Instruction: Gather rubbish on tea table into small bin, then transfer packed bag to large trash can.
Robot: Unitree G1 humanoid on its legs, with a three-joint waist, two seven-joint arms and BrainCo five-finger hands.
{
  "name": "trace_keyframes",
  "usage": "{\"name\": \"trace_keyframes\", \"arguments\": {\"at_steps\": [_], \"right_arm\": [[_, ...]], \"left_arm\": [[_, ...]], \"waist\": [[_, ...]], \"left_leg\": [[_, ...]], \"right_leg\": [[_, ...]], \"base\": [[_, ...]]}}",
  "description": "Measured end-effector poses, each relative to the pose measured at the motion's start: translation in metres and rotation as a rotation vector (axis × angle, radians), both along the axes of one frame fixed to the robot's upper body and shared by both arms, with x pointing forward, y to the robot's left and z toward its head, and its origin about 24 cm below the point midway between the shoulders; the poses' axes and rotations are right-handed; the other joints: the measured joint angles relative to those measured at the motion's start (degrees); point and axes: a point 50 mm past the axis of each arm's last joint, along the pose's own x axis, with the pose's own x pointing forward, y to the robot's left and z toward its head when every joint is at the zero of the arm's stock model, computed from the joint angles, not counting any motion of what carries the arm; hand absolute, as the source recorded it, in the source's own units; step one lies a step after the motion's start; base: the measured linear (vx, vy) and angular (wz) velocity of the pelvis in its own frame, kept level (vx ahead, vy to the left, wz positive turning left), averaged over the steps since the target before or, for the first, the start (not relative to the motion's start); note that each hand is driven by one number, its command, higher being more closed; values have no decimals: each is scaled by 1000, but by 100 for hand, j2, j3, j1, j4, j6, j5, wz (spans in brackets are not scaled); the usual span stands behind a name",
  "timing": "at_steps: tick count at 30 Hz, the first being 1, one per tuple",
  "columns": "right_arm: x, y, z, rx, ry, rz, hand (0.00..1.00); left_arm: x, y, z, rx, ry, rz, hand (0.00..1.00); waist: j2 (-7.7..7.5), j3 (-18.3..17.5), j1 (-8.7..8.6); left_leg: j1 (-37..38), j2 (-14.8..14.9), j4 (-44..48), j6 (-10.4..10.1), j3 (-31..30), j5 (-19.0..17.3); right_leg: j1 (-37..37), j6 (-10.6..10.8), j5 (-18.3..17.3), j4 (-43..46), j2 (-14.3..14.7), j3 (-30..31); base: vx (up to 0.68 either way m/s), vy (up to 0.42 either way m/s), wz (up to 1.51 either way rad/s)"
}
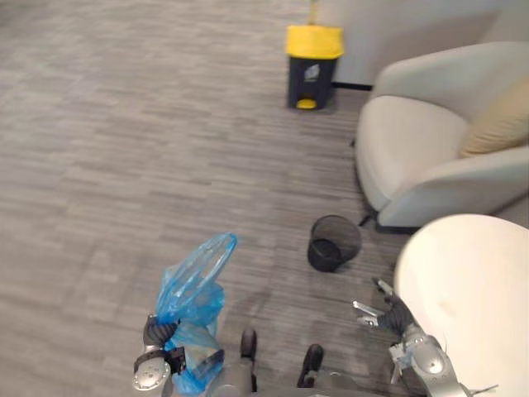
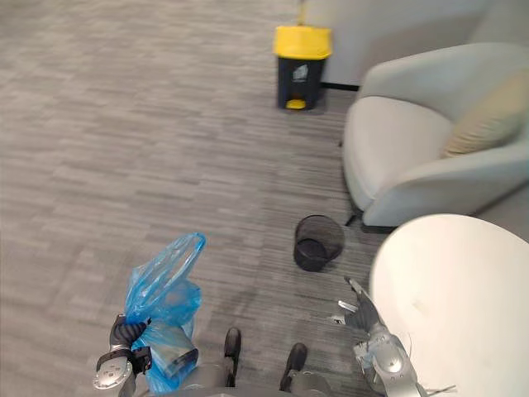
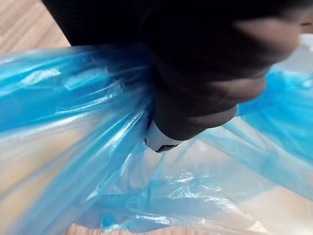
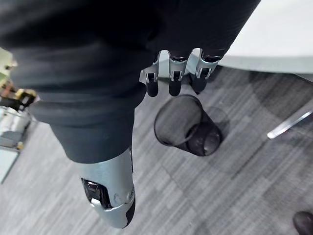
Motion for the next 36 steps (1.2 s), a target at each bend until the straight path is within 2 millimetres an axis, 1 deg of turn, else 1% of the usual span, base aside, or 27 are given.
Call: {"name": "trace_keyframes", "arguments": {"at_steps": [1, 3, 4, 7, 9, 10, 11, 12, 13, 14, 15, 16, 18, 20, 21, 22, 23, 24, 25, 26, 27, 28, 30, 31, 33, 34, 36], "right_arm": [[-3, -5, -4, 9, 19, -37, 0], [1, -9, -6, 19, 31, -70, 0], [8, -9, -6, 29, 25, -84, 0], [17, -6, -3, 35, -3, -100, 0], [14, -8, -6, 29, 6, -125, 0], [12, -6, -9, 33, 19, -134, 0], [7, -6, -11, 28, 30, -148, 0], [7, -7, -12, 26, 32, -148, 0], [6, -6, -12, 27, 36, -146, 0], [4, -2, -15, 39, 41, -150, 0], [3, -1, -16, 44, 46, -152, 0], [3, 0, -17, 50, 48, -154, 0], [5, -2, -15, 50, 38, -165, 0], [6, -7, -13, 47, 29, -187, 0], [3, -10, -13, 45, 32, -198, 0], [2, -12, -13, 44, 34, -204, 0], [0, -13, -14, 43, 38, -206, 0], [-5, -13, -16, 42, 52, -207, 0], [-3, -13, -14, 40, 49, -204, 0], [0, -13, -11, 39, 35, -197, 0], [6, -11, -4, 38, -2, -179, 0], [11, -9, 3, 36, -37, -165, 0], [19, -6, 15, 34, -98, -151, 0], [24, -5, 23, 31, -138, -141, 0], [30, -5, 31, 25, -178, -129, 0], [35, -4, 35, 26, -195, -124, 0], [39, -4, 35, 21, -199, -122, 0]], "left_arm": [[2, 1, 0, -5, -8, 4, 100], [1, 4, -2, -7, 3, 11, 100], [-4, 11, -4, -3, 16, 33, 100], [-12, 22, -5, 16, 41, 52, 100], [-13, 26, -3, 27, 36, 53, 100], [-17, 30, -2, 41, 46, 53, 100], [-20, 34, -1, 58, 52, 48, 100], [-20, 34, -1, 58, 53, 48, 100], [-22, 37, 1, 70, 58, 43, 100], [-16, 43, 6, 98, 44, 27, 100], [-13, 46, 9, 111, 38, 21, 100], [-7, 51, 14, 132, 24, 12, 100], [2, 50, 17, 138, 4, -11, 100], [14, 45, 20, 133, -19, -35, 100], [19, 44, 22, 131, -34, -38, 100], [19, 43, 22, 132, -35, -38, 100], [19, 43, 21, 132, -36, -41, 100], [20, 40, 21, 123, -41, -47, 100], [20, 32, 17, 94, -47, -41, 100], [19, 27, 15, 76, -46, -38, 100], [12, 20, 8, 39, -28, -33, 100], [9, 12, 4, 12, -20, -38, 100], [13, 2, 4, -10, -38, -62, 100], [15, -1, 8, -17, -63, -75, 100], [17, -2, 13, -15, -90, -79, 100], [19, -3, 17, -1, -101, -91, 100], [21, -5, 18, 1, -110, -101, 100]], "waist": [[-14, 29, -40], [86, 71, -88], [73, 147, -85], [-18, 183, -23], [-90, 239, 3], [-168, 269, 6], [-236, 335, -84], [-224, 342, -102], [-165, 348, -172], [-98, 442, -260], [-135, 454, -292], [-224, 496, -312], [-246, 527, -366], [-192, 563, -490], [-190, 566, -508], [-186, 552, -525], [-174, 530, -544], [-199, 467, -676], [24, 496, -636], [133, 520, -586], [288, 544, -517], [332, 551, -404], [190, 620, -264], [98, 621, -178], [69, 637, -88], [57, 640, 1], [83, 609, 191]], "left_leg": [[-12, 61, 31, 113, 535, -78], [-60, 261, 163, 69, 1228, -43], [-78, 291, 380, 2, 1308, 4], [-152, 226, 817, 25, 1298, -325], [-240, 75, 1358, 150, 1300, -830], [-260, -41, 1694, 184, 1271, -1136], [-229, -140, 2112, 267, 1117, -1522], [-232, -138, 2191, 284, 1098, -1595], [-148, -137, 2362, 342, 953, -1746], [-4, -108, 2401, 391, 750, -1871], [62, -106, 2386, 413, 657, -1926], [242, -122, 2299, 409, 579, -2008], [486, -130, 2207, 372, 442, -2166], [807, -126, 2037, 190, 304, -2209], [1091, -126, 1921, -66, 274, -2251], [1398, -110, 1832, -280, 265, -2369], [1510, -81, 1821, -382, 267, -2427], [1562, -10, 2246, -470, 241, -2477], [1211, 317, 3298, -614, 396, -2330], [966, 509, 3980, -516, 452, -2110], [453, 851, 5355, -294, 492, -1251], [102, 1097, 6251, -311, 537, -1333], [-296, 1069, 6637, -196, 598, -1589], [-586, 1035, 6435, -111, 740, -1754], [-953, 884, 5812, -91, 800, -1925], [-1181, 676, 4977, -88, 650, -1928], [-1271, 338, 3055, -460, -10, -1656]], "right_leg": [[-1, 26, -28, -2, -104, -201], [22, 95, -100, 151, -167, -408], [68, 153, -202, 341, -223, -437], [123, 308, -423, 549, -424, -427], [99, 500, -807, 1104, -754, -402], [104, 543, -1122, 1600, -1039, -362], [-37, 248, -1253, 2451, -1294, 85], [-130, 183, -1213, 2700, -1320, 236], [-586, -299, -898, 3710, -1326, 917], [-1002, -97, -1208, 4379, -1168, 1370], [-1105, -23, -1400, 4449, -1044, 1432], [-1335, -15, -1585, 4337, -834, 1515], [-1660, 3, -1572, 3677, -507, 1468], [-1904, 120, -1356, 2760, -306, 1451], [-1920, 91, -1031, 2081, -175, 1461], [-1966, -105, -704, 1922, -102, 1469], [-1961, -217, -526, 1974, -122, 1468], [-1872, -359, -203, 2261, -85, 1444], [-1669, -487, -468, 2343, 113, 1341], [-1521, -538, -569, 2305, 248, 1312], [-1163, -647, -733, 2173, 508, 1352], [-686, -696, -850, 1937, 740, 1523], [41, -759, -920, 1524, 812, 1840], [383, -777, -931, 1269, 810, 2060], [743, -828, -992, 996, 811, 2347], [956, -766, -1127, 870, 770, 2629], [1142, -410, -1544, 861, 692, 3149]], "base": [[90, 47, 113], [126, 91, 72], [148, 94, 37], [129, 72, 12], [197, 173, 18], [292, 180, 40], [214, 106, 35], [252, 137, 43], [267, 125, 47], [336, 128, 58], [454, 34, 59], [370, -12, 41], [452, -35, 43], [427, -50, 51], [579, -101, 41], [701, -132, 42], [668, -166, 74], [667, -190, 51], [698, -187, 29], [706, -170, -37], [709, -152, -63], [824, -168, -72], [692, -100, -68], [571, -34, -74], [434, 19, -79], [593, 171, -116], [591, 227, -129]]}}
